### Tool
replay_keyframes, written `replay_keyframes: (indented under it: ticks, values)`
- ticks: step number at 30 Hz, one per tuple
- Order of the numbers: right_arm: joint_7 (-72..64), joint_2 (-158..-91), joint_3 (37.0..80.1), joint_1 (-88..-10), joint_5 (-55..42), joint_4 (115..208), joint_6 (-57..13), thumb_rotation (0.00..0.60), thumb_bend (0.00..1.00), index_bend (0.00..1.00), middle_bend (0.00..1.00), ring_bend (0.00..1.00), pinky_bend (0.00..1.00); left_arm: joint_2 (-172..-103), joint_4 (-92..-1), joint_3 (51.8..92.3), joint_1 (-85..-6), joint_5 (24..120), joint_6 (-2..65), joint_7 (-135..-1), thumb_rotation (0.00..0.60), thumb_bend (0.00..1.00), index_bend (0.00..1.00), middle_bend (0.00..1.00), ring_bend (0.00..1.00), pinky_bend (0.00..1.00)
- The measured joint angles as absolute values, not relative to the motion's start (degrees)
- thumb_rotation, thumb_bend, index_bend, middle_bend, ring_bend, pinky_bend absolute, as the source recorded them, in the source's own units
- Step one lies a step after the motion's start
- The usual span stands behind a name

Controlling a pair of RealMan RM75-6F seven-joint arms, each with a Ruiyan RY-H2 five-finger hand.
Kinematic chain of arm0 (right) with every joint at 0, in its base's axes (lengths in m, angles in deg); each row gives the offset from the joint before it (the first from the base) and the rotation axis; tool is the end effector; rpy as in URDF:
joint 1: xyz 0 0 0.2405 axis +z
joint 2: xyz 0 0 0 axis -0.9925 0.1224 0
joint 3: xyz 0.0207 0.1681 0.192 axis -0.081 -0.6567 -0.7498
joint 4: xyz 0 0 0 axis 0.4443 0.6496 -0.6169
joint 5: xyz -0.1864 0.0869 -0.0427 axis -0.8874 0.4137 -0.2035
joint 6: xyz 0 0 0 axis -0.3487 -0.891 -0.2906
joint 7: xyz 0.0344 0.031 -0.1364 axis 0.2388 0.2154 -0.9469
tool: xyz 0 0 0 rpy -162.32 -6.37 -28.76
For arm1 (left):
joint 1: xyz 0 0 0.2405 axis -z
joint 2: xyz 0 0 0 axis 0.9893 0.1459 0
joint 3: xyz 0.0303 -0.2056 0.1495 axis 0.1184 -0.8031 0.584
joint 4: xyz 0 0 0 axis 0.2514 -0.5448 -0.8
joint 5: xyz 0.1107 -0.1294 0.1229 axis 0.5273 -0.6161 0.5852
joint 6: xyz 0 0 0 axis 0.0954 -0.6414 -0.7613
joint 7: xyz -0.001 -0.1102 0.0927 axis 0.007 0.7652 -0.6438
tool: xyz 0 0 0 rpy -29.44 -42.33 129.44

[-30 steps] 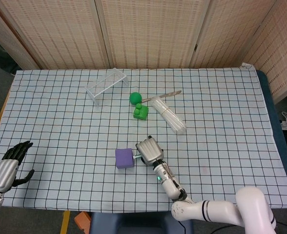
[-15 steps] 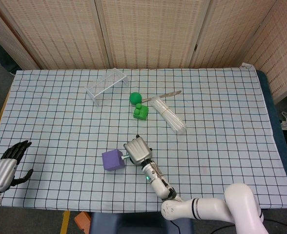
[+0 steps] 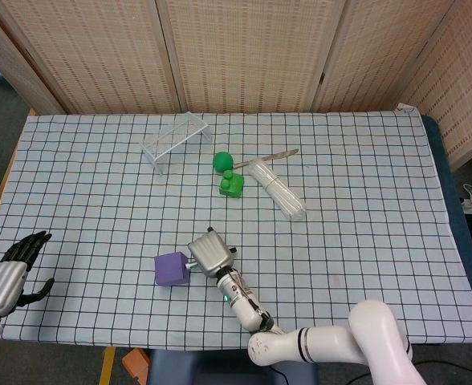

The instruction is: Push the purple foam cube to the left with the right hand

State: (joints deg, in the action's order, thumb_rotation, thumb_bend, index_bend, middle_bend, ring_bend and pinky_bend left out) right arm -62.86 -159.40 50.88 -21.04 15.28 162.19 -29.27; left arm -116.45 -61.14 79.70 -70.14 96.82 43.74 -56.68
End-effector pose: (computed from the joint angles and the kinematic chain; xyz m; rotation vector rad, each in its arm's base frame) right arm 0.0098 -0.3084 -0.1492 2.0931 -0.7094 0.7787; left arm -0.3235 0.2104 0.1558 -1.5072 -1.0266 -0.8975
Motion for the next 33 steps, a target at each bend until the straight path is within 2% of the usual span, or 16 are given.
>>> replay_keyframes:
  ticks: [11, 16, 29, 33]
  values:
    - [-61.8, -163.7, 48.0, -16.6, 18.3, 155.5, -31.7, 0.600, 0.41, 0.95, 0.76, 0.52, 0.33, -116.3, -60.8, 79.8, -70.1, 97.0, 43.7, -56.2, 0.600, 0.38, 0.00, 0.00, 0.00, 0.12]
    - [-61.3, -163.5, 48.3, -16.2, 18.4, 155.7, -31.9, 0.600, 0.41, 0.95, 0.76, 0.52, 0.33, -116.4, -60.7, 79.8, -70.1, 96.9, 43.6, -56.1, 0.600, 0.38, 0.00, 0.00, 0.00, 0.12]
    - [-63.2, -157.1, 51.5, -19.2, 18.3, 163.3, -27.4, 0.600, 0.41, 0.95, 0.76, 0.52, 0.33, -116.7, -61.0, 79.8, -70.1, 97.0, 43.6, -57.5, 0.600, 0.38, 0.00, 0.00, 0.00, 0.12]
    - [-62.3, -151.9, 54.6, -23.6, 17.0, 168.9, -22.9, 0.600, 0.41, 0.93, 0.76, 0.52, 0.33, -116.8, -61.4, 79.9, -70.3, 97.3, 44.2, -58.3, 0.600, 0.38, 0.00, 0.00, 0.00, 0.12]
